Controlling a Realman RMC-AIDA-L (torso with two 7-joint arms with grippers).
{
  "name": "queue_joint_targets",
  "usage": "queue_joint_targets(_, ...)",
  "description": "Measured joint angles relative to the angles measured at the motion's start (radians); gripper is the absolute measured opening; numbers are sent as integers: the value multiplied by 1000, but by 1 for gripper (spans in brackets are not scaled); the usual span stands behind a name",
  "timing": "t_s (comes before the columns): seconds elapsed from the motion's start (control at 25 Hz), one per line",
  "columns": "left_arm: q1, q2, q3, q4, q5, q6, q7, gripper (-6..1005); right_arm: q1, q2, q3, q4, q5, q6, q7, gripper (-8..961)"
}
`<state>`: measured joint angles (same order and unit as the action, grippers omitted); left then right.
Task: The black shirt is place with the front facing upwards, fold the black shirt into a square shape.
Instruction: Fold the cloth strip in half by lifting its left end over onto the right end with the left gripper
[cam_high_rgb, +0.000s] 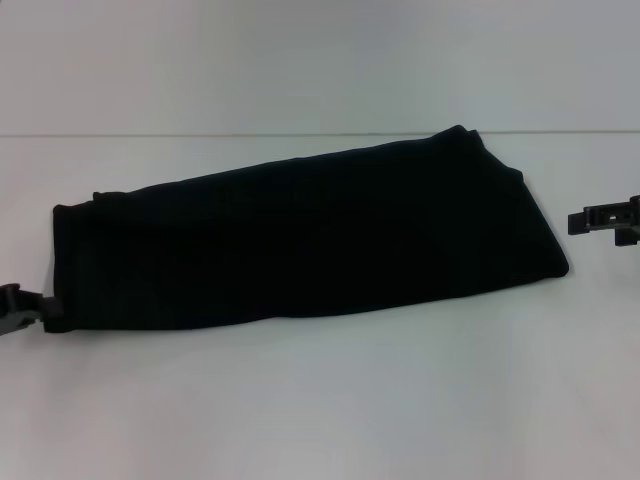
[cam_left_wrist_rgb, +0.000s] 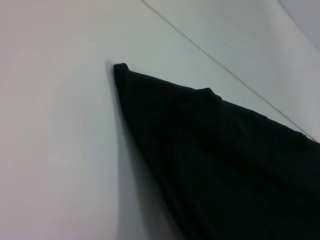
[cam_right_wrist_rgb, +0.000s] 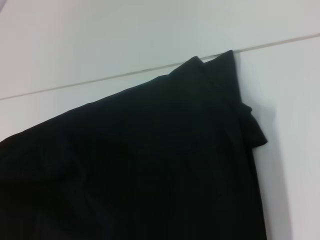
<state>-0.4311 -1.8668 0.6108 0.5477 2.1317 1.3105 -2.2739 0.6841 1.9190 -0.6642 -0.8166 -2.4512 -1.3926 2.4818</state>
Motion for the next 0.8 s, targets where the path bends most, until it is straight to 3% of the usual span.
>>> queue_joint_targets(0.32, 11, 15, -101, 25, 95, 8, -14, 34, -1, 0, -1, 0, 0, 10, -10, 940)
queue_joint_targets(0.6, 12, 20, -111, 27, 97, 15, -33, 39, -3, 0, 3, -1, 1, 21, -17, 940)
queue_joint_targets(0.8, 7, 12, -104, 24, 98, 6, -68, 43, -3, 0, 14, -1, 5, 25, -21, 940)
